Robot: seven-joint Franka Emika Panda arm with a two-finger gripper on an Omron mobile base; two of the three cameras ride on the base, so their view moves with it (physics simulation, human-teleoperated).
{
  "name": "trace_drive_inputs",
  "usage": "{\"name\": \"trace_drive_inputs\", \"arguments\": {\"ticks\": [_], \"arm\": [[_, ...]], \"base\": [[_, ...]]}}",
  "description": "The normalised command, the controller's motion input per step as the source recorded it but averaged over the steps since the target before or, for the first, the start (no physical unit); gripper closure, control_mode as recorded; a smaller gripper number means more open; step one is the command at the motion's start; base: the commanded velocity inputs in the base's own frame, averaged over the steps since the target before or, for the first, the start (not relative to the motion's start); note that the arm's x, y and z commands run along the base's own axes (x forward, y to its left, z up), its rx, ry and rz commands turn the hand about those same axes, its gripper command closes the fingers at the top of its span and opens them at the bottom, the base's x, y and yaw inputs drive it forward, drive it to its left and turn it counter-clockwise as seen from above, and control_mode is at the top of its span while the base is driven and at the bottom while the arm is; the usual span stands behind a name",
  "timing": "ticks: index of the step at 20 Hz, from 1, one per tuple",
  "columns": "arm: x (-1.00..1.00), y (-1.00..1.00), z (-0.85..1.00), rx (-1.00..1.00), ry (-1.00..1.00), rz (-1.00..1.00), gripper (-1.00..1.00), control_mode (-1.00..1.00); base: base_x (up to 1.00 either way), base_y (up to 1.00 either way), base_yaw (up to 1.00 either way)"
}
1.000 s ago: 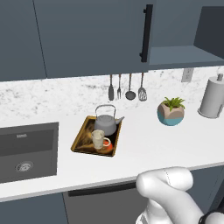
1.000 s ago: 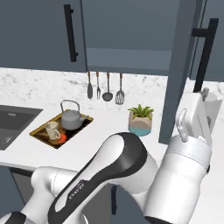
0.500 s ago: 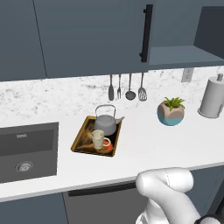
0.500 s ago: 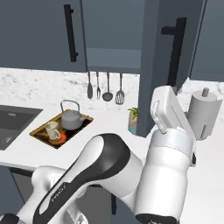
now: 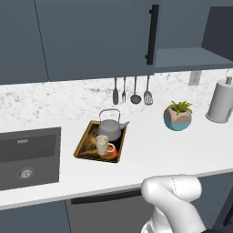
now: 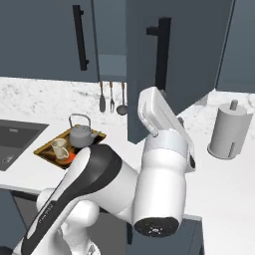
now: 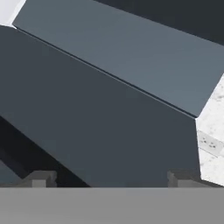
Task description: Pick the kettle from the counter and place it on the tray. Then pick the mug from the cabinet and place it on the tray. Then close the cabinet doors.
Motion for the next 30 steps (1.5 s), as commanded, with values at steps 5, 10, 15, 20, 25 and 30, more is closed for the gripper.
{"name": "trace_drive_inputs", "arguments": {"ticks": [5, 10, 15, 20, 25, 30], "arm": [[0.72, 0.71, -0.09, -0.07, 0.07, 0.08, -1.0, -1.0], [0.8, 0.66, -0.17, -0.09, 0.08, 0.09, -1.0, -1.0], [0.91, 0.63, -0.27, -0.12, 0.03, 0.11, -1.0, -1.0], [0.94, 0.47, -0.26, -0.14, 0.01, 0.03, -1.0, -1.0], [0.99, 0.3, -0.11, -0.11, 0.0, 0.0, -1.0, -1.0], [1.0, 0.18, -0.16, -0.08, 0.08, -0.04, -1.0, -1.0]], "base": [[0.0, 0.0, 0.0], [0.0, 0.0, 0.0], [0.0, 0.0, 0.0], [0.0, 0.0, 0.0], [0.0, 0.0, 0.0], [0.0, 0.0, 0.0]]}}
